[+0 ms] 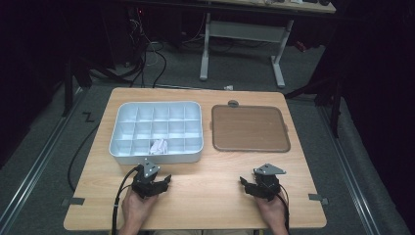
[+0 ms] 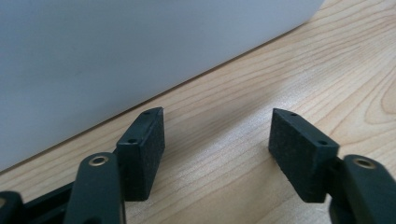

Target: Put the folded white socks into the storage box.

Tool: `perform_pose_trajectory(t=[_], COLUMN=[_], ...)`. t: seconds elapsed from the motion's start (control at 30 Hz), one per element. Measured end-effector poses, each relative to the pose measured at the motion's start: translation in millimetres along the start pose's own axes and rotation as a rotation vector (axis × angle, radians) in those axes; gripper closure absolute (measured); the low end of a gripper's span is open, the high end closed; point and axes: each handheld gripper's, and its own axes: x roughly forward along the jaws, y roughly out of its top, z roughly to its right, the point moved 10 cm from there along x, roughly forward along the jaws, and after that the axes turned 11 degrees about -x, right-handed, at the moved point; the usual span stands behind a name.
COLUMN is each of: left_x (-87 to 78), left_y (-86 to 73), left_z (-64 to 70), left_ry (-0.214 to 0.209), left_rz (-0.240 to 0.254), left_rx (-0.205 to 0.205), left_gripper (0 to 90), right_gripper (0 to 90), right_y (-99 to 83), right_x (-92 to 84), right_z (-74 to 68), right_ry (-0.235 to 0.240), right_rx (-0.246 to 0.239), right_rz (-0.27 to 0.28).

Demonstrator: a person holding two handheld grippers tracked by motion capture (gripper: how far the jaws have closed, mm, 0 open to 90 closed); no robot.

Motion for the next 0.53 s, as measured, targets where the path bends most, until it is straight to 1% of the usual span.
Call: perform_pose_trajectory(t=[0.2, 0.53], left_x=[0.1, 0.0], left_y=[0.2, -0.4], left_z=[0.1, 0.1], left_ry=[-0.001, 0.001], left_rz=[0.001, -0.001], left_rx=[-0.004, 0.004], left_gripper=[36.1, 35.4], right_gripper=[35.1, 35.1], right_y=[0.0, -0.1], right_x=[0.0, 0.0], right_z=[0.1, -0.1], right_ry=[0.000, 0.000], right_rx=[-0.001, 0.000], right_rz=[0.001, 0.000])
